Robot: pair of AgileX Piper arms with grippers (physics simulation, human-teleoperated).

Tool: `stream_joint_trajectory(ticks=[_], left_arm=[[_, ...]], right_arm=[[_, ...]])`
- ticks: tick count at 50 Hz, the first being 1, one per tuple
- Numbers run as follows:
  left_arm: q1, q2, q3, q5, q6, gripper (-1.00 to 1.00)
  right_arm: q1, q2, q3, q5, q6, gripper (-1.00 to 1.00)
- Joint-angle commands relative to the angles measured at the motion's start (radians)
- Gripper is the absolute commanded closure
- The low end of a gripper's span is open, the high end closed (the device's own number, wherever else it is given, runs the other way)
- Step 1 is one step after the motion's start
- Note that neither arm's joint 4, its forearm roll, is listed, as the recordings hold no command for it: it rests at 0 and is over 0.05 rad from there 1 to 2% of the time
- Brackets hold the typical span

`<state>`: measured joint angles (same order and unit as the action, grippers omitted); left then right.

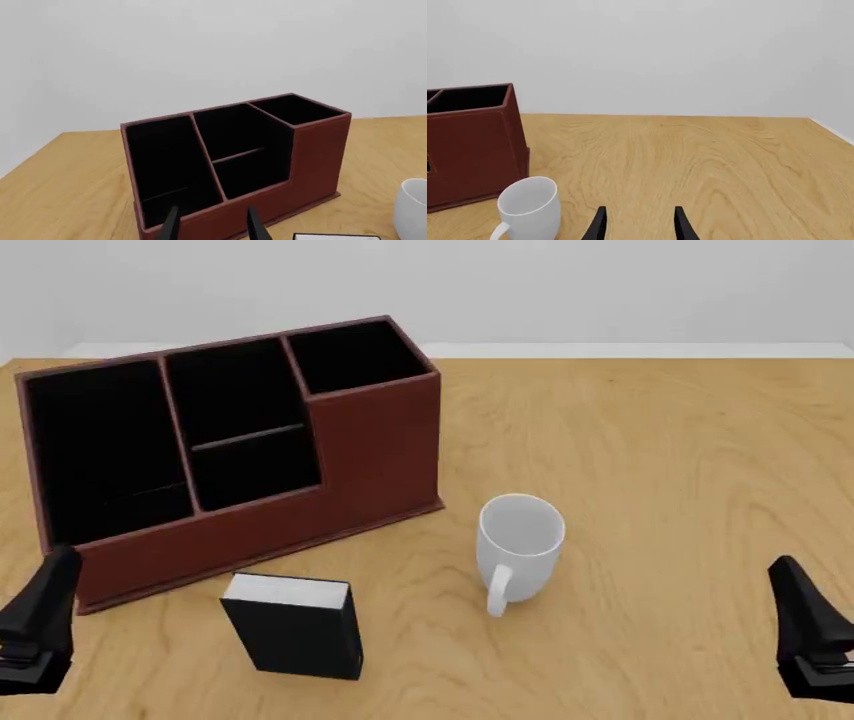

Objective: Pick up the book and place it in the front compartment of the caddy.

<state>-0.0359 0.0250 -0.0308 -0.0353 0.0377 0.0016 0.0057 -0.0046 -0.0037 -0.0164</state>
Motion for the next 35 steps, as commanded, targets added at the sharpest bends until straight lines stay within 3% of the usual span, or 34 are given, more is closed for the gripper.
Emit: stream_joint_trajectory(ticks=[1,3,4,5,8,12,16,20,28,31,35], left_arm=[[-0.043,-0.002,-0.132,0.048,0.084,-1.00],[-0.097,-0.014,-0.154,0.067,0.037,-1.00],[-0.112,-0.024,-0.140,0.044,0.061,-1.00],[-0.163,-0.024,-0.187,0.052,0.019,-1.00],[-0.184,-0.008,-0.251,0.125,-0.061,-1.00],[-0.266,0.063,-0.297,0.128,0.092,-1.00],[-0.341,0.178,-0.319,0.105,0.152,-1.00],[-0.424,0.240,-0.331,0.094,0.276,-1.00],[-0.582,0.395,-0.481,0.214,0.396,-1.00],[-0.633,0.432,-0.506,0.264,0.496,-1.00],[-0.668,0.463,-0.559,0.329,0.555,-1.00]], right_arm=[[0.000,-0.001,0.002,-0.002,0.000,-1.00],[0.000,-0.001,0.000,-0.001,0.001,-1.00],[0.000,-0.001,0.000,-0.001,0.001,-1.00],[0.001,0.000,0.000,-0.001,0.001,-1.00],[0.001,0.000,0.001,-0.003,0.001,-1.00],[0.001,0.000,0.002,-0.003,0.001,-1.00],[0.001,0.000,0.001,-0.003,0.001,-1.00],[0.001,0.000,0.002,-0.003,0.001,-1.00],[0.001,-0.001,0.001,-0.002,0.001,-1.00],[0.001,-0.001,0.000,-0.001,0.001,-1.00],[0.001,-0.001,-0.001,0.000,0.001,-1.00]])
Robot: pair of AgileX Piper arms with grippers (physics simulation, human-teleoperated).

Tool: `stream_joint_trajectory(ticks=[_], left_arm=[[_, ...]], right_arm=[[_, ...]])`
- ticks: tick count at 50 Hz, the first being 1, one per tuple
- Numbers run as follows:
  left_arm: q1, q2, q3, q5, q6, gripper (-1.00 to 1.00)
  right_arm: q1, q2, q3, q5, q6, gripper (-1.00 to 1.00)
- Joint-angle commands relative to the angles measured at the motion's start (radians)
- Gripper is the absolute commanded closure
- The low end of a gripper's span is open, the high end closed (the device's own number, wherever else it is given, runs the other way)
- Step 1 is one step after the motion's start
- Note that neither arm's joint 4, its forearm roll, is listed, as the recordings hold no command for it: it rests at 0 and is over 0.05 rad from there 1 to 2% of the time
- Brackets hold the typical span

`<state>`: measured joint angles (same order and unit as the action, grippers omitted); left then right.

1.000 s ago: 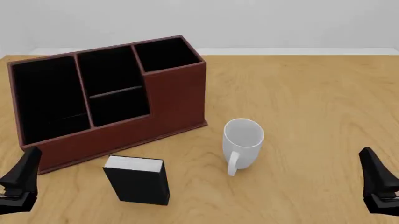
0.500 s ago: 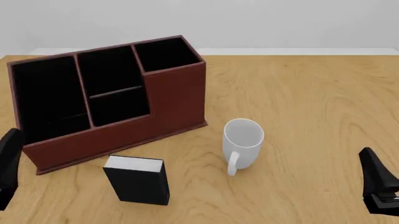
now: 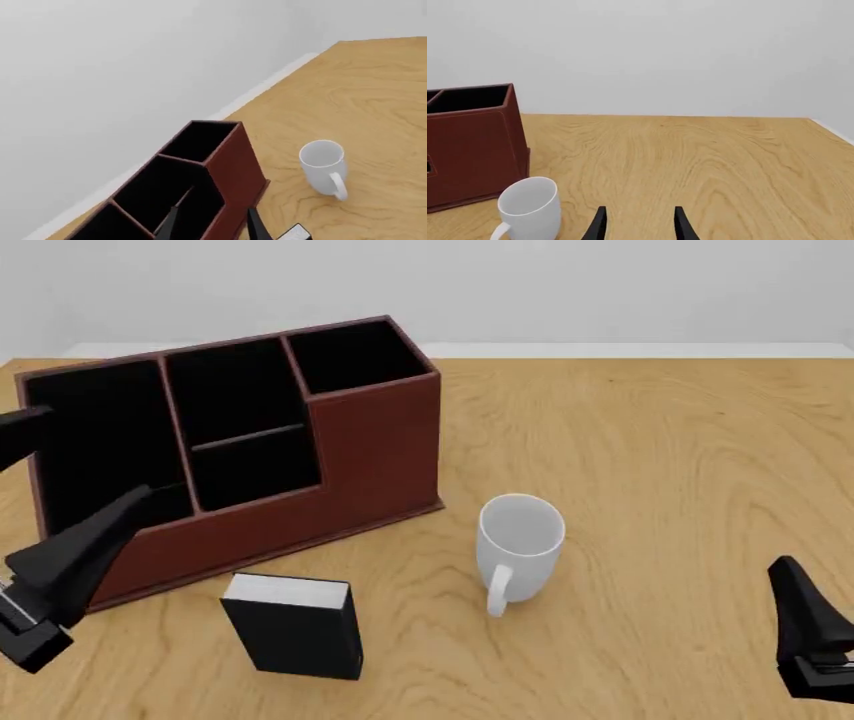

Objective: Pick up the book and place it in the front compartment of the caddy.

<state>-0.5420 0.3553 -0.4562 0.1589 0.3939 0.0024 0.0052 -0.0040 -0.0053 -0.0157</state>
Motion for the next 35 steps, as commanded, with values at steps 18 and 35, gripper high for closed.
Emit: stream_joint_trajectory(ticks=[18,35], left_arm=[[-0.353,0.221,-0.225,0.465,0.347,-1.00],[-0.386,0.259,-0.242,0.623,0.412,-1.00]], right_arm=[[0.001,0.001,-0.001,0.000,0.000,-1.00],[0.001,0.001,-0.002,0.001,0.000,-1.00]])
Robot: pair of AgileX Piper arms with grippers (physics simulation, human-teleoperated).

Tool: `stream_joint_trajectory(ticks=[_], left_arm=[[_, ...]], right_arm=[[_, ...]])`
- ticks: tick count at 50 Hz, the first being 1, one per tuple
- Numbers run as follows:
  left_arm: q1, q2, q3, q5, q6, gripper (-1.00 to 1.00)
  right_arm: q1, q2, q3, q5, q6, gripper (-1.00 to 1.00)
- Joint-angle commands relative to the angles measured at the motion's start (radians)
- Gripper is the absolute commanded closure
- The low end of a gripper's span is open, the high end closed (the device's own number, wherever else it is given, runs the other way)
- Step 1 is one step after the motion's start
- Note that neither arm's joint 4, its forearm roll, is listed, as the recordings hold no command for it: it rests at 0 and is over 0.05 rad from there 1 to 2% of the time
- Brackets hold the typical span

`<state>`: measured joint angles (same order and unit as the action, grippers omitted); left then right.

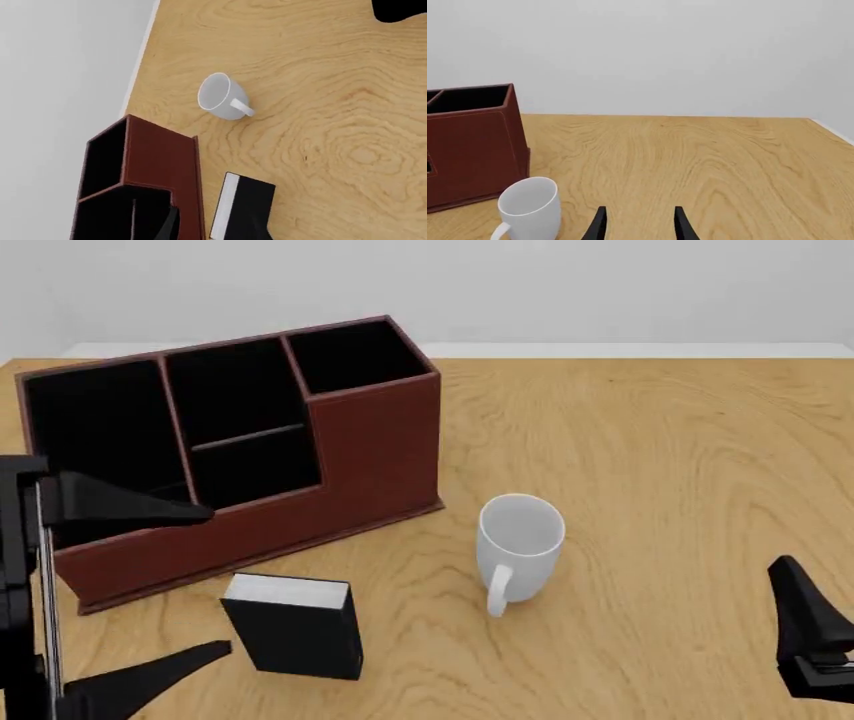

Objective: Pick up the book and place it in the front compartment of the caddy.

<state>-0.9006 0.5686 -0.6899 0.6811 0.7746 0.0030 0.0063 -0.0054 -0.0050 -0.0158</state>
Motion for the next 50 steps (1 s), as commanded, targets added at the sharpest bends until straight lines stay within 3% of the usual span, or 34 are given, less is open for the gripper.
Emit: stream_joint_trajectory(ticks=[1,7,18,50], left_arm=[[-0.019,0.056,-0.009,0.118,0.043,-1.00],[-0.060,0.069,-0.023,0.186,0.006,-1.00],[-0.049,0.128,-0.050,0.208,0.031,-1.00],[0.043,0.295,-0.086,0.126,0.066,-1.00]], right_arm=[[0.000,0.000,-0.001,0.000,0.000,-1.00],[0.000,0.000,-0.001,0.000,0.000,-1.00],[0.000,0.000,-0.001,0.000,0.000,-1.00],[0.000,0.000,-0.001,0.000,0.000,-1.00]])
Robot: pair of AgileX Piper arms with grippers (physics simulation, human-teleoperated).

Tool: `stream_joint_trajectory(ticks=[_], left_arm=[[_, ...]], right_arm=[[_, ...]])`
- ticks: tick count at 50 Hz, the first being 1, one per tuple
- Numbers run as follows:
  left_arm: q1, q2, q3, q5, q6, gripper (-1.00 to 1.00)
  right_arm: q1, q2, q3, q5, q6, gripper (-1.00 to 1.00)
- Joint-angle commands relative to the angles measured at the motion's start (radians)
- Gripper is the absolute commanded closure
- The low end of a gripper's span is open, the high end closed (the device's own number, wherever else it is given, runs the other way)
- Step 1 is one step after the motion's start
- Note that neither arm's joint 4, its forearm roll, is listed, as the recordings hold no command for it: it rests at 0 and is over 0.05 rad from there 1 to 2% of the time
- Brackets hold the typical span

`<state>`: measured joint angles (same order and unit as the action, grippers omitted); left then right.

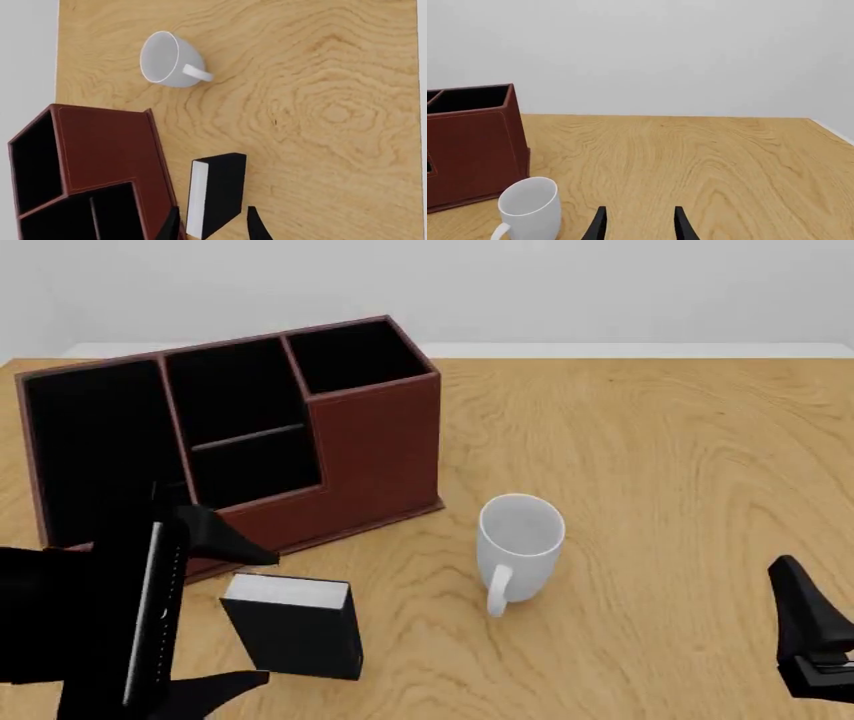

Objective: Pick up the book and place it in the front compartment of the caddy.

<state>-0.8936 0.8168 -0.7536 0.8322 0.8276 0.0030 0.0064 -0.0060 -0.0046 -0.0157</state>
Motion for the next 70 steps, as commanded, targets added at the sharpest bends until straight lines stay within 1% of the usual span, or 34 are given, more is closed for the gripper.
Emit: stream_joint_trajectory(ticks=[1,4,6,7,14,22,25,38,46,48,49,51,61,70], left_arm=[[0.043,0.051,-0.022,-0.029,0.018,-1.00],[0.050,0.063,-0.026,-0.038,0.017,-1.00],[0.064,0.071,-0.035,-0.057,0.029,-1.00],[0.055,0.072,-0.049,-0.057,0.014,-1.00],[0.061,0.103,-0.033,-0.083,0.017,-1.00],[0.058,0.128,-0.026,-0.116,-0.008,-1.00],[0.061,0.134,-0.014,-0.124,-0.005,-1.00],[0.065,0.164,-0.011,-0.152,-0.021,-1.00],[0.071,0.173,0.015,-0.170,-0.035,-1.00],[0.043,0.152,0.030,-0.162,-0.047,-1.00],[0.039,0.146,0.038,-0.162,-0.042,-1.00],[0.060,0.157,0.053,-0.175,-0.018,-1.00],[0.054,0.173,0.068,-0.200,-0.027,-1.00],[0.084,0.190,0.063,-0.207,-0.019,-1.00]], right_arm=[[0.000,0.000,0.000,0.000,0.000,-1.00],[0.000,0.000,0.000,0.000,0.000,-1.00],[0.000,0.000,0.000,0.000,0.000,-1.00],[0.000,0.000,0.000,0.000,0.000,-1.00],[0.000,0.000,0.000,0.000,0.000,-1.00],[0.000,0.000,0.000,0.000,0.000,-1.00],[0.000,0.000,0.000,0.000,0.000,-1.00],[0.000,0.000,0.000,0.000,0.000,-1.00],[0.000,0.000,0.000,0.000,0.000,-1.00],[0.000,0.000,0.000,0.000,0.000,-1.00],[0.000,0.000,0.000,0.000,0.000,-1.00],[0.000,0.000,0.000,0.000,0.000,-1.00],[0.000,0.000,0.000,0.000,0.000,-1.00],[0.000,0.000,0.000,0.000,0.000,-1.00]])
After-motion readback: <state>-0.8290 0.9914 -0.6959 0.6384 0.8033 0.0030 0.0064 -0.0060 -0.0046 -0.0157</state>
